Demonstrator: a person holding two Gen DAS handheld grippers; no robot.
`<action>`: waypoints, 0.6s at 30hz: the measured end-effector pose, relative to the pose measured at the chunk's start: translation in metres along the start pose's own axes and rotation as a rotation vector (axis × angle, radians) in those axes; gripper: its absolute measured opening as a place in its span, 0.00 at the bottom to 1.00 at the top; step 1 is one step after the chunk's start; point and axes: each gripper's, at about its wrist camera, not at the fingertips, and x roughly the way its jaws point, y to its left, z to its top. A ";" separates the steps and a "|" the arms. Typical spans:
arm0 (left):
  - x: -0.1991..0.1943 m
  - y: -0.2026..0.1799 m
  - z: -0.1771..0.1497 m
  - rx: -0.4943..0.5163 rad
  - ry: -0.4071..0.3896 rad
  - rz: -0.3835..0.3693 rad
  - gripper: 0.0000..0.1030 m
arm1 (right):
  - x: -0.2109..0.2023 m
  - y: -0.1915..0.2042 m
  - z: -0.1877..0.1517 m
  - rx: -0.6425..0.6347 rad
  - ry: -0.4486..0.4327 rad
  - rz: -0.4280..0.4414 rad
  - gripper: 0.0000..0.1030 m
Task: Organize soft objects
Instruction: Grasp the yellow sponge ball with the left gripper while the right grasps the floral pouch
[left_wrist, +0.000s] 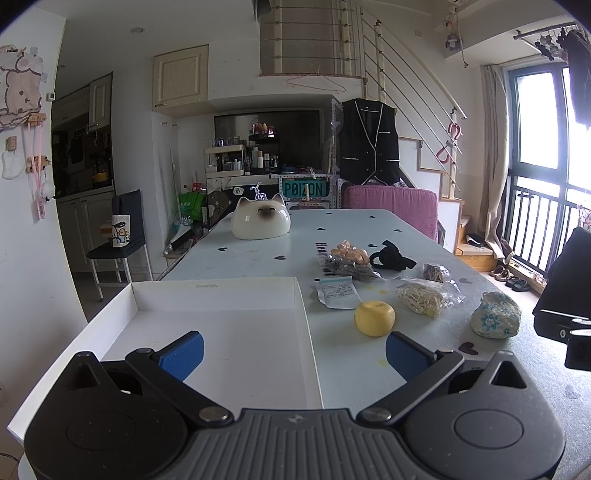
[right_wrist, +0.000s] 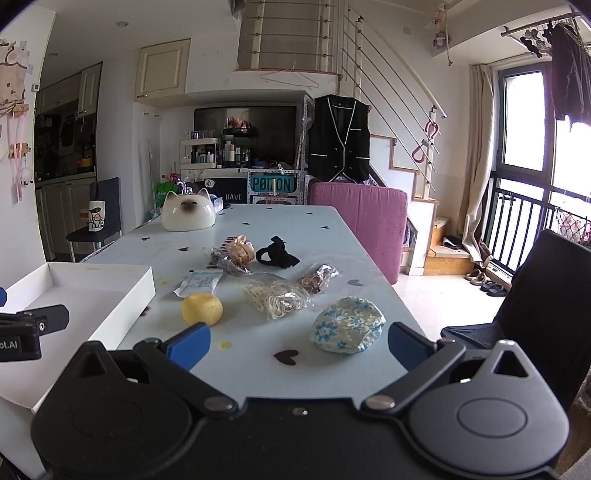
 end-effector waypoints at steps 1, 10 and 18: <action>-0.001 -0.001 0.001 0.003 -0.001 0.000 1.00 | 0.000 0.001 0.000 0.002 -0.003 0.000 1.00; 0.015 -0.018 0.030 0.019 -0.024 -0.011 1.00 | 0.005 -0.021 0.011 0.025 -0.025 -0.008 1.00; 0.041 -0.037 0.049 0.037 -0.022 -0.086 1.00 | 0.022 -0.050 0.028 0.033 -0.068 -0.049 1.00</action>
